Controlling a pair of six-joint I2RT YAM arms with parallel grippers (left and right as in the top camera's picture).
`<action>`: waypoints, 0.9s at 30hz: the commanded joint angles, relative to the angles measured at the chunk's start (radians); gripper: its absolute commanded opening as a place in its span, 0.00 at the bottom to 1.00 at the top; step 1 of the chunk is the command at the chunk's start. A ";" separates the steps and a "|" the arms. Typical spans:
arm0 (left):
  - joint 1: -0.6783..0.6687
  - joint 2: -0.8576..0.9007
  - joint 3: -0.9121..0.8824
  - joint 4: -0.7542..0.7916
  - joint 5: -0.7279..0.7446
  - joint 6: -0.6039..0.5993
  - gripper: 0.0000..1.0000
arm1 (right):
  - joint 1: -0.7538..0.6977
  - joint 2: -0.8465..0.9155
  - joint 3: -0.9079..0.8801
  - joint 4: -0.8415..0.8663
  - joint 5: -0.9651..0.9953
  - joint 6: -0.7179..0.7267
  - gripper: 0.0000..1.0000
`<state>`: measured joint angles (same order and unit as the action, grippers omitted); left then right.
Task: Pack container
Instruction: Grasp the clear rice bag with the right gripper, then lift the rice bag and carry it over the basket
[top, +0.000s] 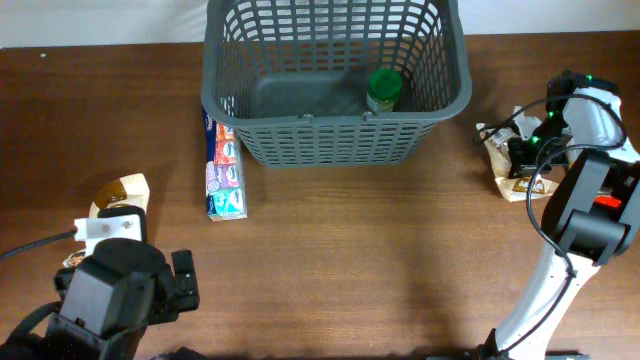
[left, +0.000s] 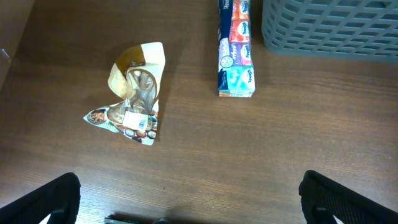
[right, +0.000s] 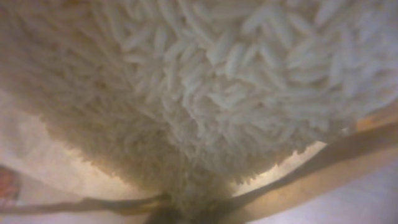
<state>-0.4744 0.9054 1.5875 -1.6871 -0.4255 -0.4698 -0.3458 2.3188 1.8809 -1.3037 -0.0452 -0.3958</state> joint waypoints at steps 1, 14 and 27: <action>0.006 0.002 -0.003 0.000 0.000 0.016 1.00 | 0.005 0.046 0.038 -0.011 0.003 0.073 0.04; 0.006 0.002 -0.003 0.000 -0.004 0.016 1.00 | 0.005 0.044 0.912 -0.326 -0.263 0.189 0.04; 0.006 0.002 -0.003 0.000 -0.004 0.016 0.99 | 0.052 -0.158 1.260 -0.180 -0.779 0.412 0.04</action>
<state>-0.4744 0.9058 1.5875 -1.6871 -0.4255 -0.4671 -0.3347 2.2490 3.1104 -1.5257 -0.6010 -0.0566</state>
